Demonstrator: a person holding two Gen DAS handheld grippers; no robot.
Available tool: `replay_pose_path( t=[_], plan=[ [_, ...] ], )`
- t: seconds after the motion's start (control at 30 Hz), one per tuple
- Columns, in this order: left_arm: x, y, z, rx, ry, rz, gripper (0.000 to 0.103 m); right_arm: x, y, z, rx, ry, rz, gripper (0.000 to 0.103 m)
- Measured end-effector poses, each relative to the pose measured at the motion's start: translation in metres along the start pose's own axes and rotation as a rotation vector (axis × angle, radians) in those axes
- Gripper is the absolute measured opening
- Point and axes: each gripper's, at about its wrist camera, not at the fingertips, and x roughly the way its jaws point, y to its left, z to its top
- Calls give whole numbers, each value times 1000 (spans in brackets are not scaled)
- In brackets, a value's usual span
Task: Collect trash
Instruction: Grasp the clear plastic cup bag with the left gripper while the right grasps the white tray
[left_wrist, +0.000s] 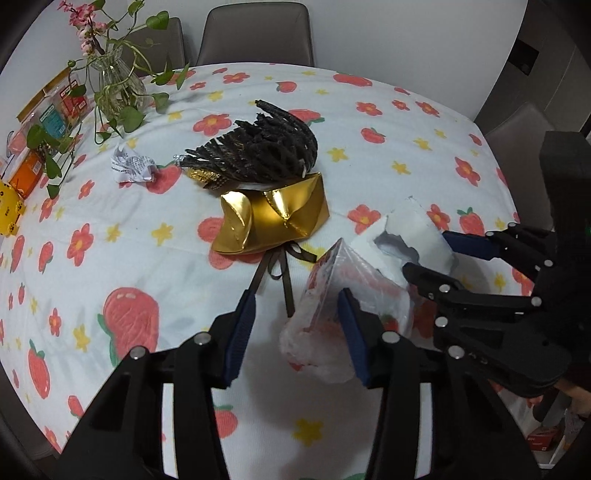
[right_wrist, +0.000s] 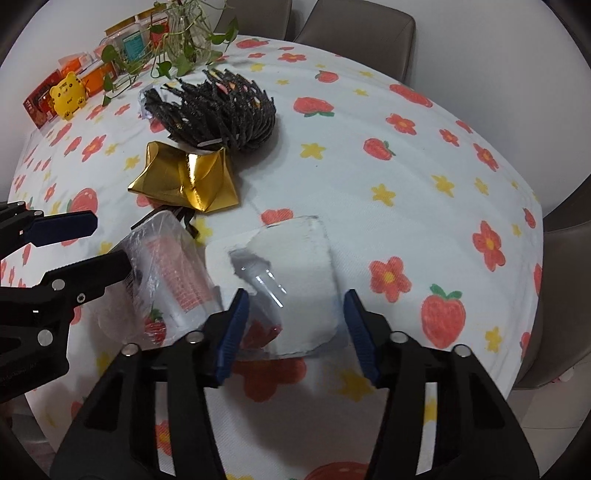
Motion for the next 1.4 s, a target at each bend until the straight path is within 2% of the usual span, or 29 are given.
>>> replay_pose_path(
  t=[0.1,0.2,0.33,0.5,0.83,0.93,1.03,1.1,1.17,1.23,1.27,1.3,1.33,1.37,1.4],
  plan=[
    [-1,-6,0,33,-7,4,27,-2,-6,0,15,1,13,30],
    [0,-6,1,31,-4,-20,20,-4,-14,-1,57,10,52,30],
    [0,-5,1,15,0,-40,17,-10,-13,-3,67,-3,54,30],
    [-2,-5,2,14,3,-57,4,-22,-11,-2,89,-27,77,29],
    [-2,-7,1,31,4,-50,4,-27,-9,-5,105,-35,73,29],
    [0,-10,3,50,5,-40,10,-27,-9,-6,109,-33,71,29],
    [2,-12,6,56,5,-23,23,-27,-9,-7,113,-33,70,29],
    [6,-11,8,53,10,-6,51,-27,-9,-7,114,-32,70,29],
    [10,-9,8,40,12,6,62,-27,-9,-6,113,-32,70,29],
    [12,-7,8,27,4,-13,63,-27,-10,-6,113,-32,70,29],
    [12,-6,9,20,3,-27,59,-27,-10,-6,115,-32,70,29],
    [12,-6,10,15,4,-44,46,-27,-10,-6,117,-32,70,29],
    [13,-7,10,15,7,-68,40,-27,-11,-6,118,-32,71,29],
    [12,-10,11,21,10,-89,27,-27,-10,-6,119,-32,71,29],
    [11,-14,11,33,9,-90,22,-28,-10,-6,120,-33,71,29]
  ],
)
